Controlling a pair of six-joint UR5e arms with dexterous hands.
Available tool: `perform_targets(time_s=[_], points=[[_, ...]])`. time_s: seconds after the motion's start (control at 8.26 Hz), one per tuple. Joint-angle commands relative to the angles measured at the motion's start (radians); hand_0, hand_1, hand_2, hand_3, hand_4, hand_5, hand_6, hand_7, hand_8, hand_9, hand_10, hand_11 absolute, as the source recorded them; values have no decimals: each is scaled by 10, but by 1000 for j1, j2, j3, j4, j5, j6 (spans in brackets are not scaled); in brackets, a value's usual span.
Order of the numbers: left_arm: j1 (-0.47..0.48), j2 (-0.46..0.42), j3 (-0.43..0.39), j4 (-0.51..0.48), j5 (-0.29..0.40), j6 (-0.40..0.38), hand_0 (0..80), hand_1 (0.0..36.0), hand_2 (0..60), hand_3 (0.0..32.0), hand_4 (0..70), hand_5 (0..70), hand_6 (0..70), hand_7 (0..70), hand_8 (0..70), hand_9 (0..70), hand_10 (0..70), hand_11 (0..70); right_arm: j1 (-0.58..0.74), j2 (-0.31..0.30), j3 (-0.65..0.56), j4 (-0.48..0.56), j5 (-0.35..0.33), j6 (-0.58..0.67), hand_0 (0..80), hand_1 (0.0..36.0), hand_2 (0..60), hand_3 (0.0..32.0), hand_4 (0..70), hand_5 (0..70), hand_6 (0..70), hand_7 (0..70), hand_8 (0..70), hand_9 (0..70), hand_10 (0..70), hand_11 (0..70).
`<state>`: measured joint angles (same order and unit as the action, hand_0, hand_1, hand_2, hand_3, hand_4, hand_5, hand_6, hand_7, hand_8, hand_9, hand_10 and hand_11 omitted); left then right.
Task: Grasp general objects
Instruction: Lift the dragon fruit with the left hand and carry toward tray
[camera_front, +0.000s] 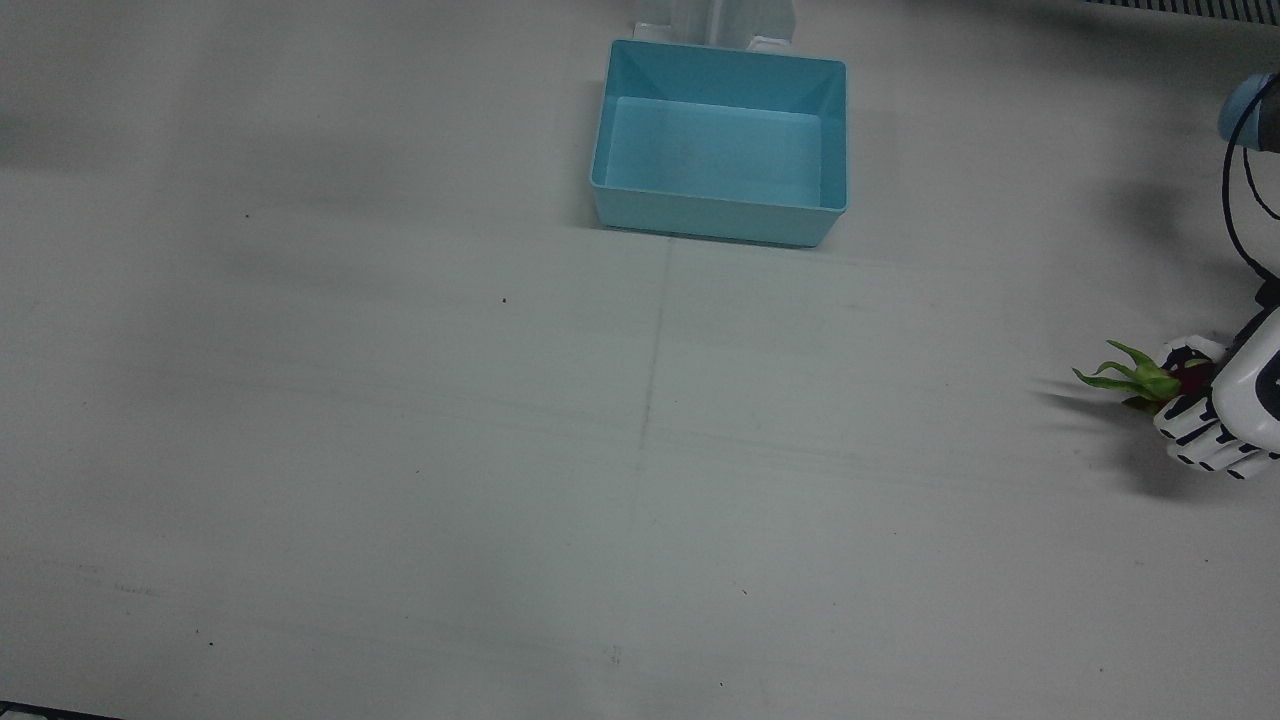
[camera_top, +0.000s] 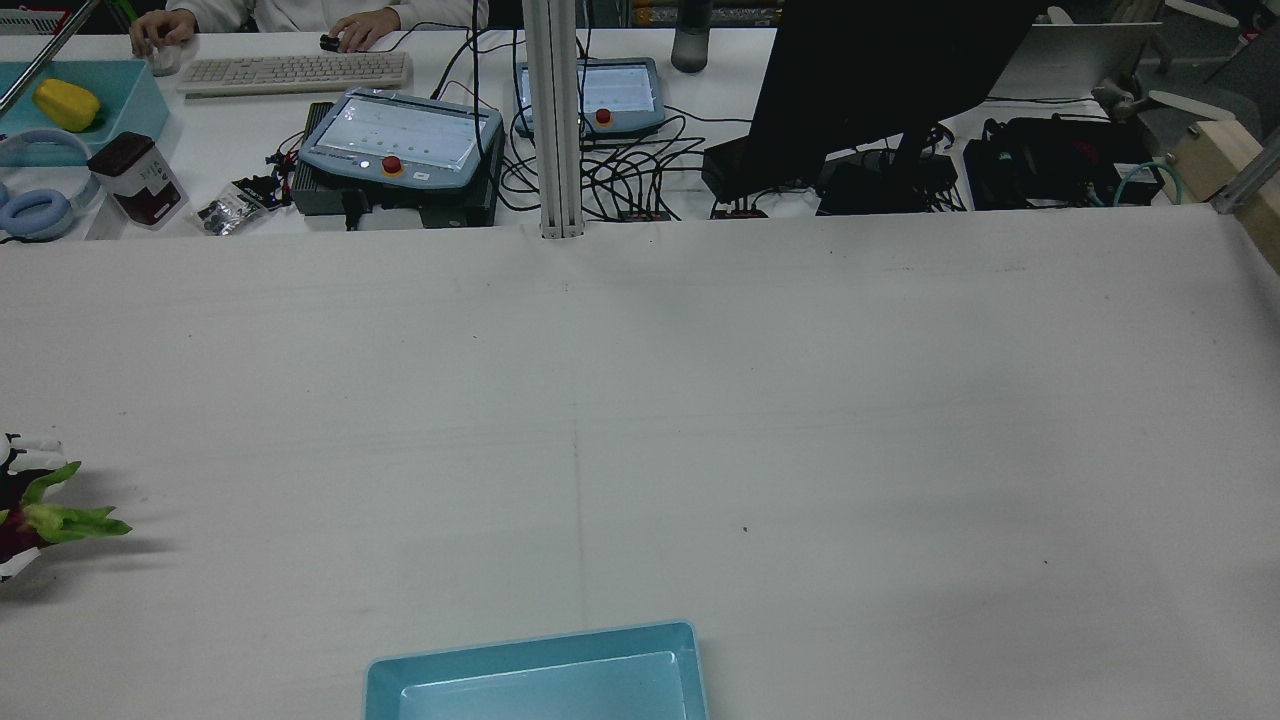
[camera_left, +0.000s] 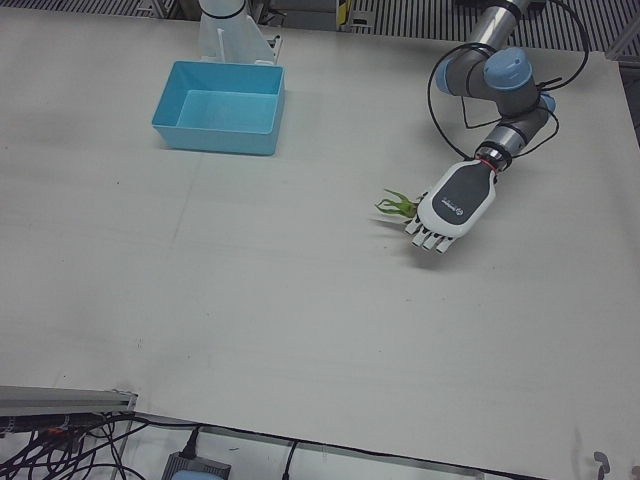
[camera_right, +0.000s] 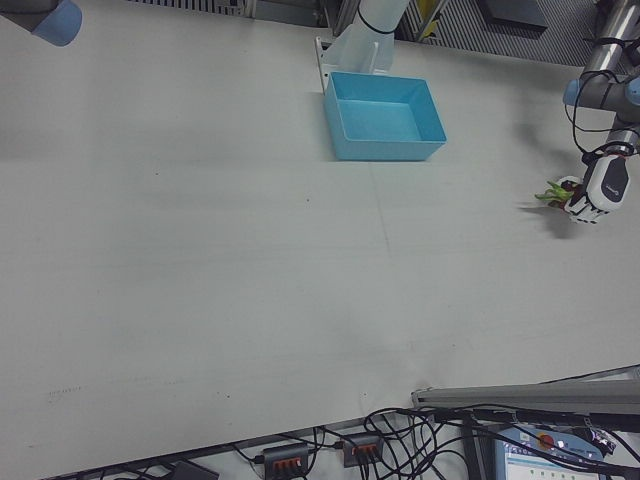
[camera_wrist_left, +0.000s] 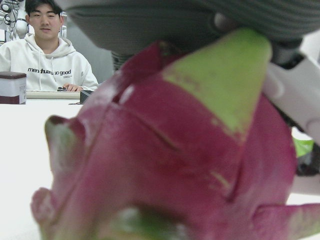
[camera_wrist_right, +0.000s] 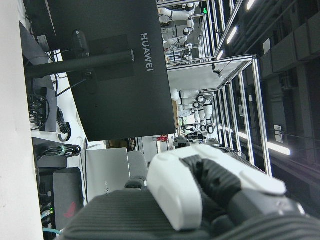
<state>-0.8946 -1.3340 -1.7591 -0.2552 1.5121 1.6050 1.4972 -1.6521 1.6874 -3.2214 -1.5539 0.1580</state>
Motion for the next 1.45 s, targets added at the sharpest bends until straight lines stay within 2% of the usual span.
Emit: perform_targets(time_s=[0.0,0.24,0.48,0.73,0.85,0.97,1.09,1.21,1.33], points=[[-3,36,-114,11,5,-68,152,239,600,0,335,700,449,700,459,484,700,700,0,0,0,0,0,0,0,0,0,0,0,0,0,0,0,0,0,0],[-6,79,-204,11,7,-121,263,233,600,0,328,700,436,700,455,479,700,700,0,0,0,0,0,0,0,0,0,0,0,0,0,0,0,0,0,0],[-12,133,-331,2,16,-241,317,241,600,0,330,700,436,700,452,474,700,700,0,0,0,0,0,0,0,0,0,0,0,0,0,0,0,0,0,0],[-7,136,-432,-4,36,-371,364,244,600,0,332,700,441,700,453,474,700,700,0,0,0,0,0,0,0,0,0,0,0,0,0,0,0,0,0,0],[5,134,-448,-50,36,-460,375,248,600,0,338,700,446,700,454,474,700,700,0,0,2,0,0,0,0,0,0,0,0,0,0,0,0,0,0,0],[28,134,-456,-89,36,-527,386,254,600,0,342,700,453,700,455,476,700,700,0,0,0,0,0,0,0,0,0,0,0,0,0,0,0,0,0,0],[63,134,-502,-78,34,-546,409,268,600,0,355,700,472,700,455,473,700,700,0,0,0,0,0,0,0,0,0,0,0,0,0,0,0,0,0,0],[144,119,-531,-49,34,-600,430,280,600,0,370,700,493,700,458,474,700,700,0,0,2,0,0,0,0,0,0,0,0,0,0,0,0,0,0,0],[217,72,-551,-41,33,-626,468,314,600,0,417,700,541,700,475,495,700,700,0,0,0,0,0,0,0,0,0,0,0,0,0,0,0,0,0,0]])
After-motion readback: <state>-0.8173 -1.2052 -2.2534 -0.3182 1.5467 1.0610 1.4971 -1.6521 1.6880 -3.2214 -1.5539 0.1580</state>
